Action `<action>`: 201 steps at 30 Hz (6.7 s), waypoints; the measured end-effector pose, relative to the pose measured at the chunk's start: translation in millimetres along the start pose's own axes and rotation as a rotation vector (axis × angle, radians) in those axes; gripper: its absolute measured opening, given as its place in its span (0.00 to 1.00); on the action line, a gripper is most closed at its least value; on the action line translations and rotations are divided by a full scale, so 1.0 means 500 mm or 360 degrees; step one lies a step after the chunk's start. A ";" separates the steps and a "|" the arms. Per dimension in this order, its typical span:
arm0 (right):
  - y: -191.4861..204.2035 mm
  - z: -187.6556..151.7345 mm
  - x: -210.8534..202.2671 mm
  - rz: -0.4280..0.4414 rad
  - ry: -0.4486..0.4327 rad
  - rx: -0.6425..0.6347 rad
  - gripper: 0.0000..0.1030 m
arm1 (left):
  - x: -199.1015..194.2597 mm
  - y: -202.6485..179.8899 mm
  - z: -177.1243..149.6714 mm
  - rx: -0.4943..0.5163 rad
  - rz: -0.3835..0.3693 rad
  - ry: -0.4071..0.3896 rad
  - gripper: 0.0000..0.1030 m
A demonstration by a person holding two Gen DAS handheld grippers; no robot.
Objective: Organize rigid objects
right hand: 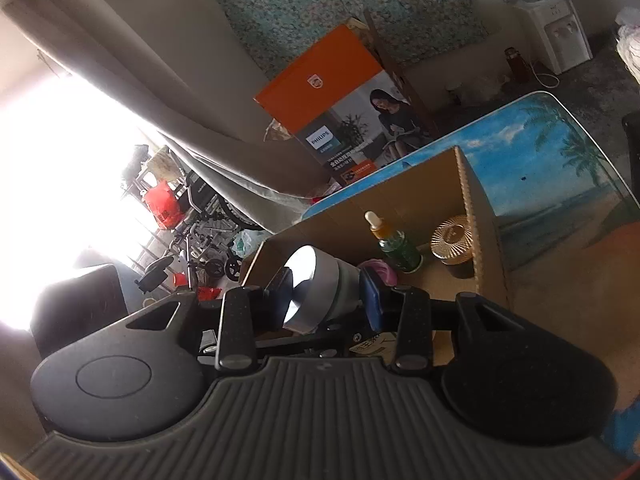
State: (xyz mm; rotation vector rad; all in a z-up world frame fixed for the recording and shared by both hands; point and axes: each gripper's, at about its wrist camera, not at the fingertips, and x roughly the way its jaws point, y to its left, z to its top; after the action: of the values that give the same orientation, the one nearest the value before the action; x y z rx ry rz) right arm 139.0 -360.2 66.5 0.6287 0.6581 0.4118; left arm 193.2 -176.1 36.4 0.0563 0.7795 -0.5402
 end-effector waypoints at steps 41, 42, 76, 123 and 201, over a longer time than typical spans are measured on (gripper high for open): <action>-0.008 -0.006 -0.043 -0.0106 -0.0093 -0.0040 0.43 | -0.038 -0.048 -0.005 0.0071 0.0105 -0.0014 0.85; -0.005 -0.007 -0.048 -0.0106 -0.0098 -0.0041 0.43 | -0.045 -0.048 -0.006 0.0070 0.0111 -0.0025 0.85; 0.198 -0.159 -0.142 -0.0611 -0.0199 -0.0498 0.99 | -0.317 0.075 -0.124 -0.0256 0.0641 -0.0216 1.00; 0.277 -0.196 -0.139 -0.1146 -0.0759 -0.0962 0.99 | -0.297 0.124 -0.147 -0.0361 0.0591 -0.0110 1.00; 0.164 -0.168 0.013 -0.0848 -0.0055 -0.0565 0.99 | -0.228 0.093 -0.124 -0.0320 0.0701 0.0013 1.00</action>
State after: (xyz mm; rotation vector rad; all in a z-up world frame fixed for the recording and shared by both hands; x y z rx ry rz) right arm 74.6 -262.1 65.2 0.1093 0.6705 0.0153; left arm 108.6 -70.3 62.7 0.0421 0.7967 -0.0433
